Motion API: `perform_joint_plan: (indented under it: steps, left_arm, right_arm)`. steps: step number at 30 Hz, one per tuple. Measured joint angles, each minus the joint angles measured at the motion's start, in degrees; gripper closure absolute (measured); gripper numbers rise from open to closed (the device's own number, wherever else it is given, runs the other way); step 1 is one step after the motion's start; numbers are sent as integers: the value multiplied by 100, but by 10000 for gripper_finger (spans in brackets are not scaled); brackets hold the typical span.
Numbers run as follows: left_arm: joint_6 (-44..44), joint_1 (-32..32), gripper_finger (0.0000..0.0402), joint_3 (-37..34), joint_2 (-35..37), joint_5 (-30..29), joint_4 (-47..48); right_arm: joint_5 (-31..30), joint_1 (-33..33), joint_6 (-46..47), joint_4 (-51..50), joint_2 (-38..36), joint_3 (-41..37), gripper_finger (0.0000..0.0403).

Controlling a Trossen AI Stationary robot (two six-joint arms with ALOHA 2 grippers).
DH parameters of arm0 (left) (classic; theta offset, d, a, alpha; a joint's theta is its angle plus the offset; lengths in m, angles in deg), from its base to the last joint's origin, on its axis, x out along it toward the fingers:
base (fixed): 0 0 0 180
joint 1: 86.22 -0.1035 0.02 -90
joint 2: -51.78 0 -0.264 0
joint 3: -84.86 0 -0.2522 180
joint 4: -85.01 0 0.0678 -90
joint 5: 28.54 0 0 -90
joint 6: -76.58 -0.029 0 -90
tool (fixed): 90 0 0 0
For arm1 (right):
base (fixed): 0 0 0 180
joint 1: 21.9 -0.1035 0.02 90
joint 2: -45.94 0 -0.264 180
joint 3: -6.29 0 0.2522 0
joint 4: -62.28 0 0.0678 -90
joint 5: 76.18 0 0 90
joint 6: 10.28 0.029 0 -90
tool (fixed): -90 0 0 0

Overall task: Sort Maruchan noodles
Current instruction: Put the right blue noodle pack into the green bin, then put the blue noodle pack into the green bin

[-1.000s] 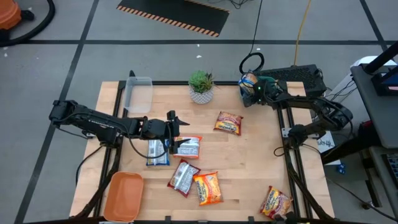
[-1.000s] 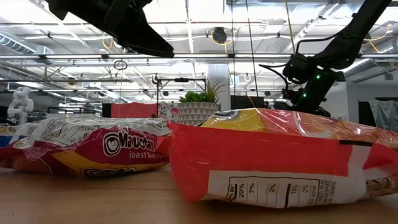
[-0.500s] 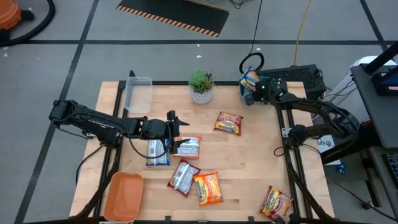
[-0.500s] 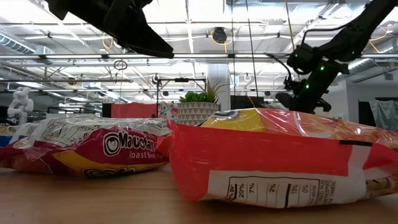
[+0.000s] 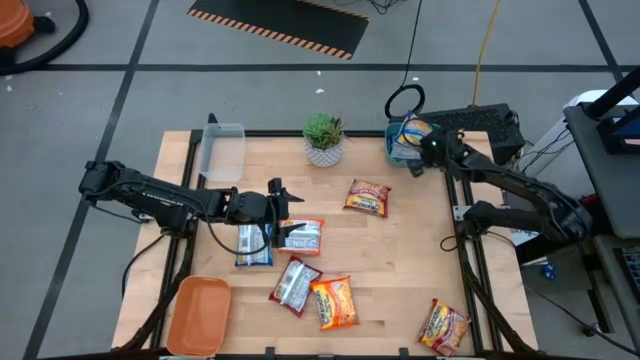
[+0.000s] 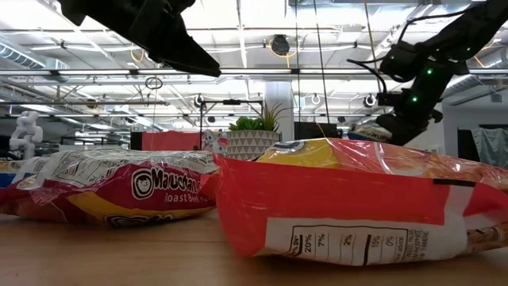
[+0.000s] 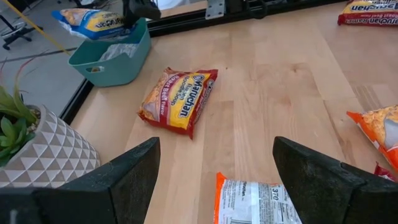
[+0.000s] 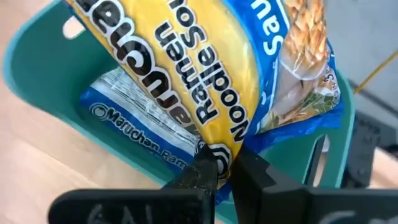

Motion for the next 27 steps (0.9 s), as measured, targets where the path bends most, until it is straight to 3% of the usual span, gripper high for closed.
perform_joint_plan:
  steps: [8,12,16,27]
  left_arm:
    - [-11,0,85,0,0,0,-15]
    - [-11,-2,85,0,0,0,-15]
    - [-13,0,85,0,0,0,-17]
    - [-28,-2,85,0,0,0,-16]
  right_arm:
    - [-36,-146,-731,-46,-49,0,385]
    - [-526,-224,-821,-70,-49,2,385]
    - [-641,-266,-899,-82,-49,2,380]
    - [-1040,-498,-943,365,-49,7,290]
